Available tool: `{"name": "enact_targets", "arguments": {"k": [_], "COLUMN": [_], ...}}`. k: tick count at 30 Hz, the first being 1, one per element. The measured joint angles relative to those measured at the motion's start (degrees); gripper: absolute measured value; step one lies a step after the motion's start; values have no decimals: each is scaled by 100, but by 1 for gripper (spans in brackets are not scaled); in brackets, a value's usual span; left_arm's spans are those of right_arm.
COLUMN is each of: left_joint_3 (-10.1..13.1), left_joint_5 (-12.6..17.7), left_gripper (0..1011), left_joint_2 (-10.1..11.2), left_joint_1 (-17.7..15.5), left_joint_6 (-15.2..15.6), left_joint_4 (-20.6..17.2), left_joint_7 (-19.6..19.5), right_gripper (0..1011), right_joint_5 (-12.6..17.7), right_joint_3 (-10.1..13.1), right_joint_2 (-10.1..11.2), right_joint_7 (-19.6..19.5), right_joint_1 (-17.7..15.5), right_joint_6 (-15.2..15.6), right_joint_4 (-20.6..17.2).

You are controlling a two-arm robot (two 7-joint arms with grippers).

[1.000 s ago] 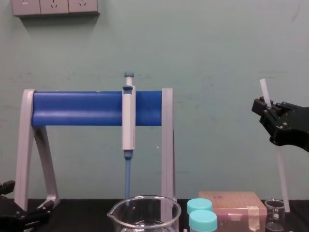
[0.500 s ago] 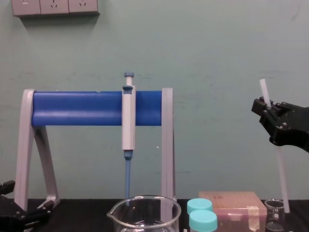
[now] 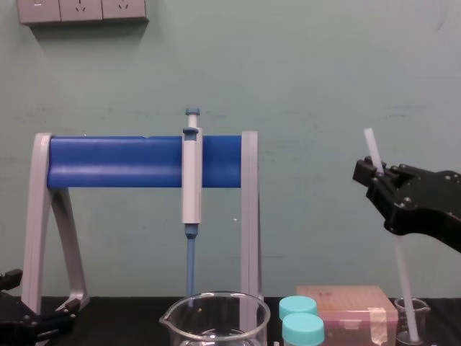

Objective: Pick up the stirring rod with one hand, then place it down.

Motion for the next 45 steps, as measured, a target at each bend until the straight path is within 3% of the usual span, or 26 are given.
{"name": "enact_targets", "arguments": {"k": [21, 45], "left_joint_3": [0, 0], "left_joint_5": [0, 0], "left_gripper": [1000, 1000], "left_joint_2": [0, 0], "left_joint_1": [0, 0], "left_joint_6": [0, 0], "left_joint_4": [0, 0], "left_joint_7": [0, 0], "right_gripper": [72, 72], "right_joint_5": [-185, -230], "right_joint_3": [-35, -40], "right_joint_2": [76, 56], "right_joint_7": [-185, -83], "right_joint_1": [-232, -64], "right_joint_6": [224, 27], "right_joint_4": [-173, 412]}}
